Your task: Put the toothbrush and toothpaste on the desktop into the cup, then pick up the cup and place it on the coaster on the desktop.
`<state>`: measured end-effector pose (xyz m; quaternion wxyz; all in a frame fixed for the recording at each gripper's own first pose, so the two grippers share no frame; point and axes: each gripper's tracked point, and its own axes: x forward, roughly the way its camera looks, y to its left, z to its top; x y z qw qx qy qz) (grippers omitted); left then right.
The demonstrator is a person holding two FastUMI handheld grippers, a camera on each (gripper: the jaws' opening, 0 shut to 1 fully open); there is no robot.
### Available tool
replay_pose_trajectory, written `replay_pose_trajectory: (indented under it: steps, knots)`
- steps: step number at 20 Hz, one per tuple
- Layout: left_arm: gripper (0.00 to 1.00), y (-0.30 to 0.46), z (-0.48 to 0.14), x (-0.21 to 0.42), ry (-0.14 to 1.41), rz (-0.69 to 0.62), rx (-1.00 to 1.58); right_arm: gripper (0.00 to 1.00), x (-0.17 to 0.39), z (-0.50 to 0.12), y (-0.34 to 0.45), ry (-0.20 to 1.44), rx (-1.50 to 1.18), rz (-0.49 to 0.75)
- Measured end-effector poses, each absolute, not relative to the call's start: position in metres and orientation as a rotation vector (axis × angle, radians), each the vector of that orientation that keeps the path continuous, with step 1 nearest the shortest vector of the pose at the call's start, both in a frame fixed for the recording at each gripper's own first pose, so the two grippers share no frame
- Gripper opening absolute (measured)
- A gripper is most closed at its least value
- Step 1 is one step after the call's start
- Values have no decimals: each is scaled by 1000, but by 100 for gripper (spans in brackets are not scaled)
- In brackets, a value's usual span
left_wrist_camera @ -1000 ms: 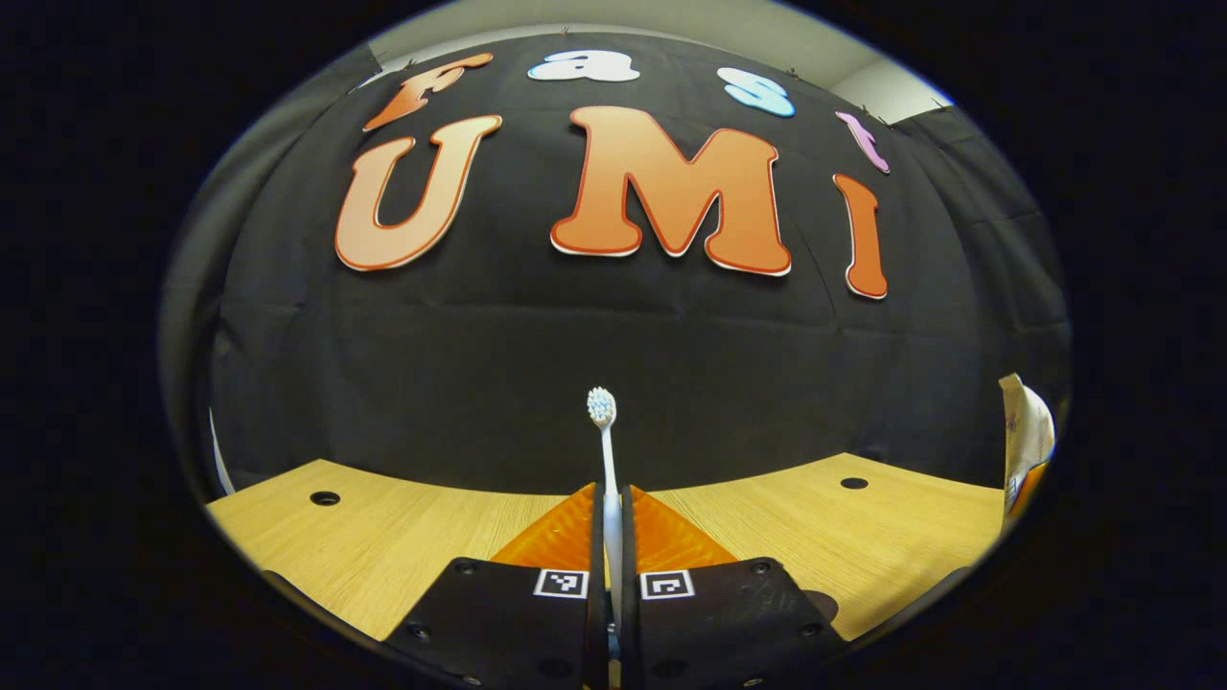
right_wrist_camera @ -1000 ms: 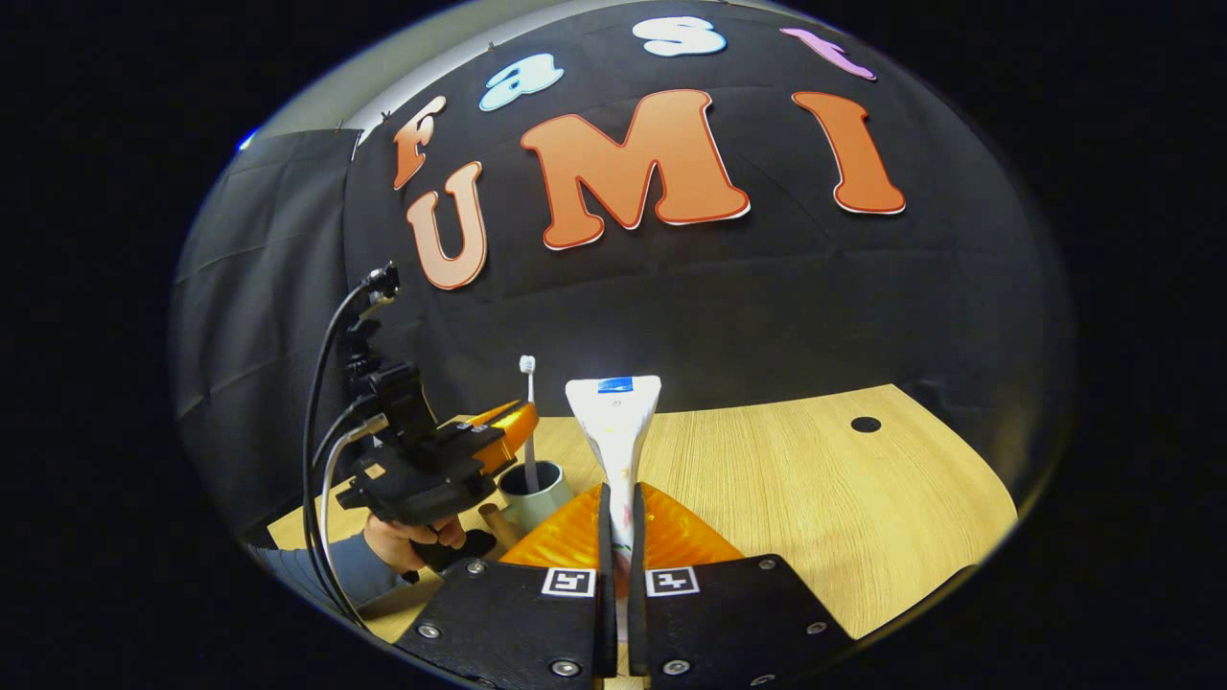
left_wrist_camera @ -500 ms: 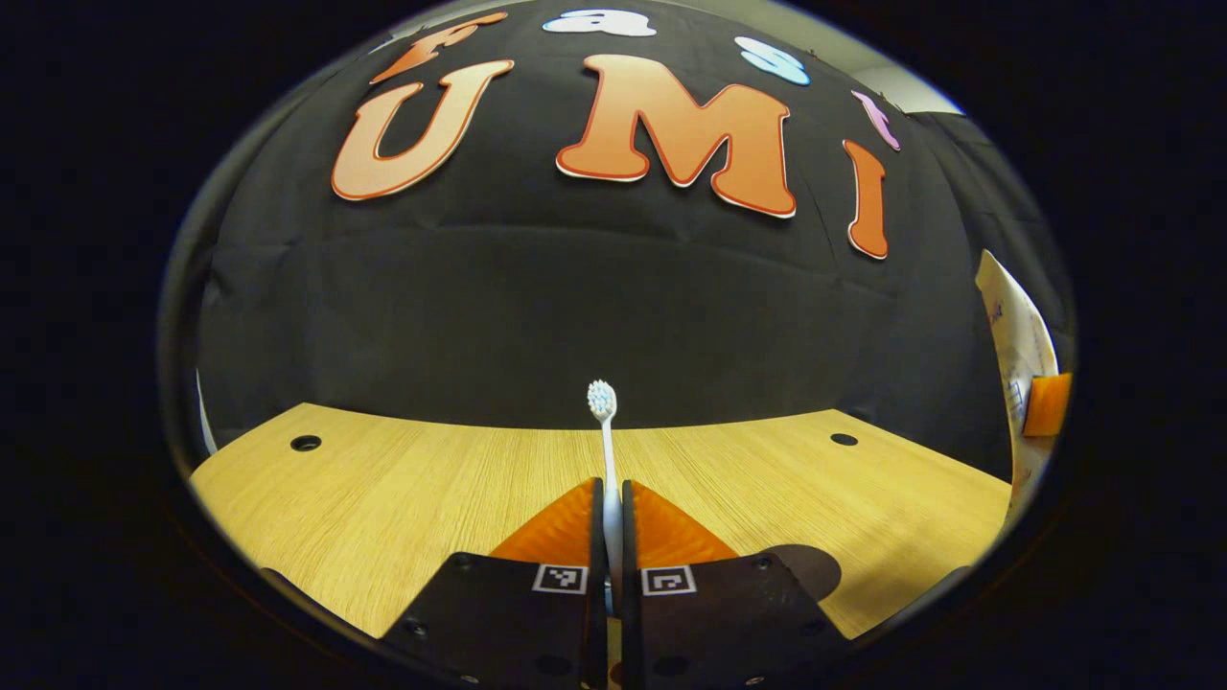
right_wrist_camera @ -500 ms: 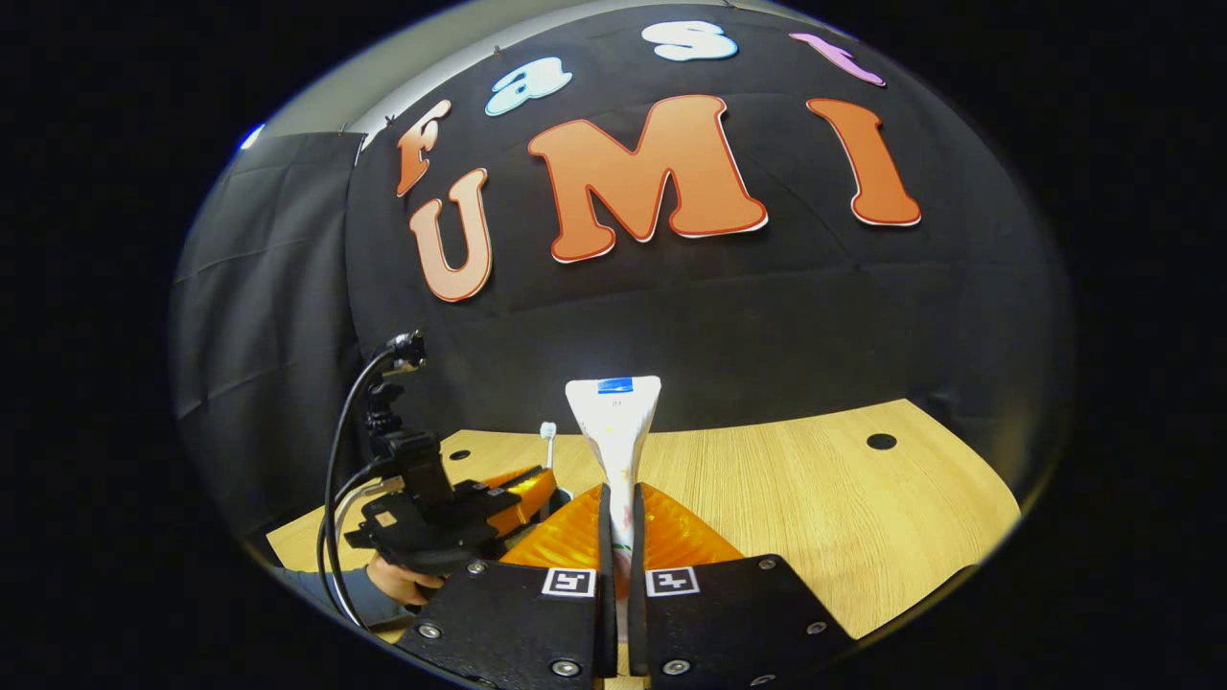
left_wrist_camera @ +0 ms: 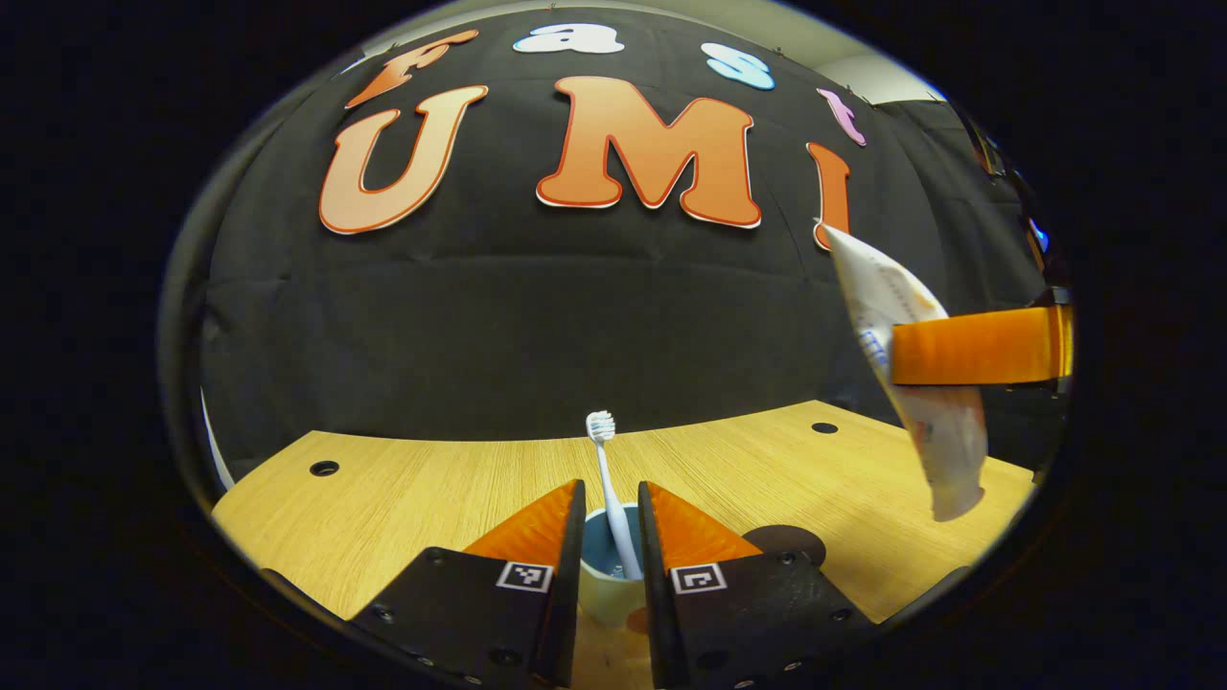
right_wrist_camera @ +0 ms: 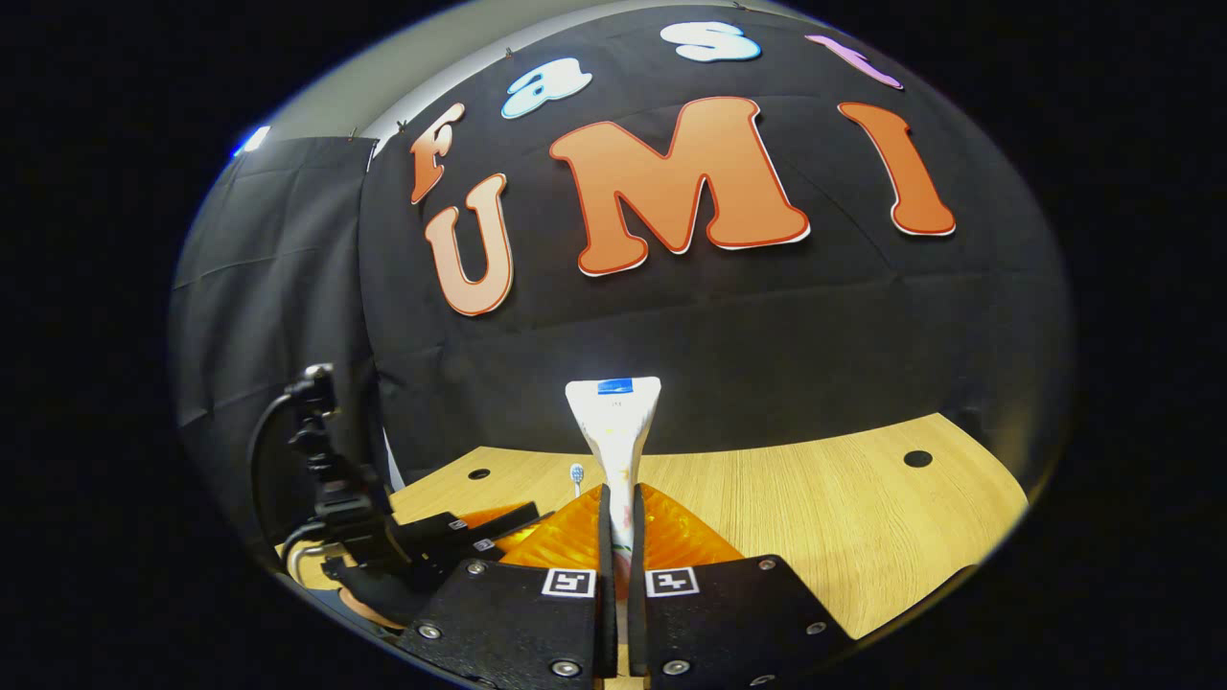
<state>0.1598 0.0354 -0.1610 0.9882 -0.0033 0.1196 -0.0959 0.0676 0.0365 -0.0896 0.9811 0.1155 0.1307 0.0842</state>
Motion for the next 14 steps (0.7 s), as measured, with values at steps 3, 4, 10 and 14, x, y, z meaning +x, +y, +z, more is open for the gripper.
replay_pose_trajectory:
  steps: [3,4,10,14]
  knots:
    - [70,42,-152,139,244,-191,1,5,67,-90,39,251,240,184]
    - [91,46,-146,133,235,-181,-3,5,68,-89,40,246,246,191]
    - [96,67,-136,104,224,-141,-16,5,74,-94,49,216,270,243]
    - [96,88,-145,83,237,-96,-28,5,84,-108,67,227,274,268]
